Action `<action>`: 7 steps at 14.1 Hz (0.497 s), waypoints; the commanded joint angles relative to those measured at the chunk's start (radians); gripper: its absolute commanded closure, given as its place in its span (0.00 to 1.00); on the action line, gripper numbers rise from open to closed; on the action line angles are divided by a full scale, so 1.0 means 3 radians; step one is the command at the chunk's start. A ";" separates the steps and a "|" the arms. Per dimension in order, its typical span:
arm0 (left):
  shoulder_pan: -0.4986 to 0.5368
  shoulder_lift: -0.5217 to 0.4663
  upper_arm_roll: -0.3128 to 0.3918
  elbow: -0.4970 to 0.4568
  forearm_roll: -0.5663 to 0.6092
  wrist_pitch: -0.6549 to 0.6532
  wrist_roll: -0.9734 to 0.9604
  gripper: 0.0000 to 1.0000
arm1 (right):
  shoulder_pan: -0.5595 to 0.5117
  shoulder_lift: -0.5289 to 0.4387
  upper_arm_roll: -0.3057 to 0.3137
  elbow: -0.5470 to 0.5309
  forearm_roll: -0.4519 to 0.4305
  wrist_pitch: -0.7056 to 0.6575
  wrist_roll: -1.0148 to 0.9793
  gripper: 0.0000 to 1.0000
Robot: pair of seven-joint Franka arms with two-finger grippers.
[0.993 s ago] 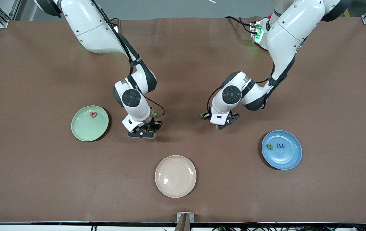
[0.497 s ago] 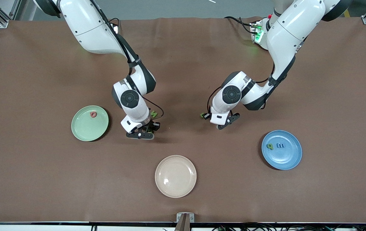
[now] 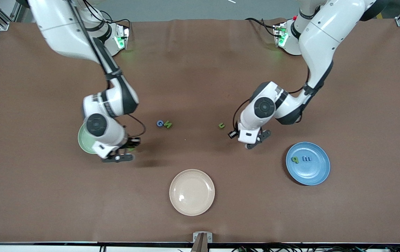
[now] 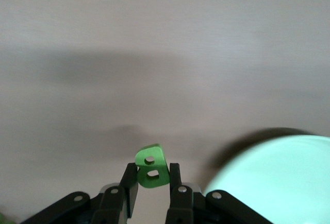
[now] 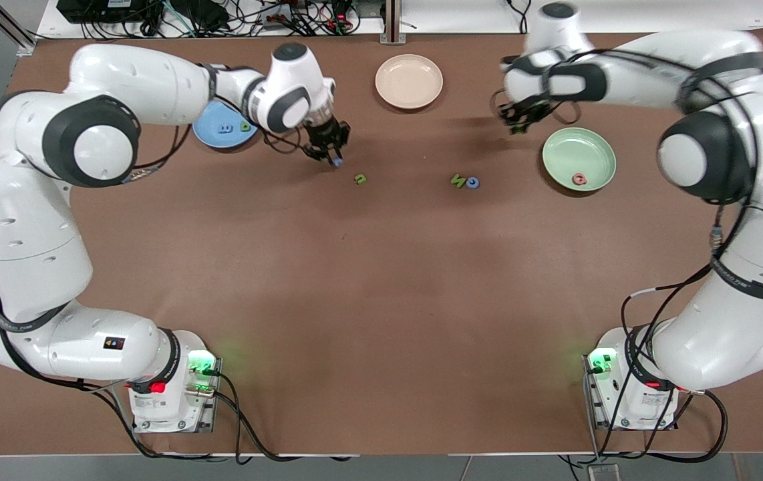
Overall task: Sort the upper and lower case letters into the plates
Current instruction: 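Place the B on the green plate while the left gripper places x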
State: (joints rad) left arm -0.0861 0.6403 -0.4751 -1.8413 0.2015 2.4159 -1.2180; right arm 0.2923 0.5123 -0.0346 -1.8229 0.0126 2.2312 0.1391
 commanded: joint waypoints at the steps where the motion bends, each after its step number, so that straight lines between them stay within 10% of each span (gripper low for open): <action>1: 0.0270 -0.0089 -0.0007 0.0185 0.0060 -0.0285 0.0479 1.00 | -0.0344 -0.0403 0.0080 -0.0488 -0.0011 -0.0043 -0.0503 1.00; 7: 0.0725 -0.0053 0.0100 0.0370 0.0386 -0.0342 0.1404 1.00 | -0.0417 -0.0598 0.0080 -0.1255 0.0234 0.0396 -0.0561 1.00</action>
State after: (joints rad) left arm 0.0908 0.6209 -0.4529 -1.7434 0.2606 2.3352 -0.8756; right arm 0.1733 0.3894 -0.0227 -2.1014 0.0584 2.3015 -0.0247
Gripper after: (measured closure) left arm 0.731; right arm 0.714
